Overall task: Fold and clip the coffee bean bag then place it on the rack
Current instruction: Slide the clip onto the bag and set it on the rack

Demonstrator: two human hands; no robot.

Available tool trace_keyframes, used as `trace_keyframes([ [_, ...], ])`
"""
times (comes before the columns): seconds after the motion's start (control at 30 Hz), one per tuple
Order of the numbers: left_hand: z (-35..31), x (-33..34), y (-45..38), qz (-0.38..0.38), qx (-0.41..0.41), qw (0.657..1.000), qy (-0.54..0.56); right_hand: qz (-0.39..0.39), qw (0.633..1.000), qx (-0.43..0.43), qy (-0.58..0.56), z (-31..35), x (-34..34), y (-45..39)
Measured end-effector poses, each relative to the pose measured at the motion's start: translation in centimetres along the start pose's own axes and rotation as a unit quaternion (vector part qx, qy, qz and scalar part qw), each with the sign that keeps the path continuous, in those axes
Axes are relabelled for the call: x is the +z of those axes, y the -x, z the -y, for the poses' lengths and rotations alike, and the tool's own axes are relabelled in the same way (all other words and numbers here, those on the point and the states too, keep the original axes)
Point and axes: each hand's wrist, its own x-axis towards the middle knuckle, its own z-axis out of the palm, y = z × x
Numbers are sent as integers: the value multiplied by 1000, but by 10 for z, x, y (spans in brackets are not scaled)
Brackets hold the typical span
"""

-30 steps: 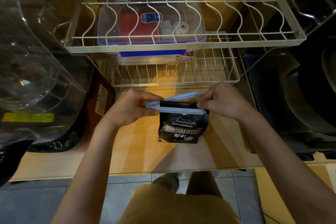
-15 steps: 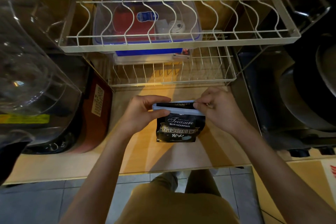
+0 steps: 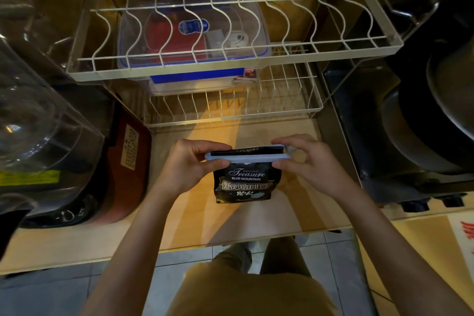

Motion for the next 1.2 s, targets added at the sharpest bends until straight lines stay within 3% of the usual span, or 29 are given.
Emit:
trace_keyframes([
  [0.2,-8,-2,1,27,13,996,-80,-77,994,-66,27,-9,4,-6],
  [0.37,-28,6,-5,68,71,962,-255,-79,995,-54,-7,-10,4,-9],
  [0.5,-42,35,-14,73,140,937,-313,-78,996,-49,-14,-9,4,-9],
  [0.9,-46,49,-27,103,144,931,-321,-60,994,-21,-87,-15,3,-2],
  [1.2,-48,45,-29,117,171,922,-328,-68,994,-39,-70,-19,-1,0],
])
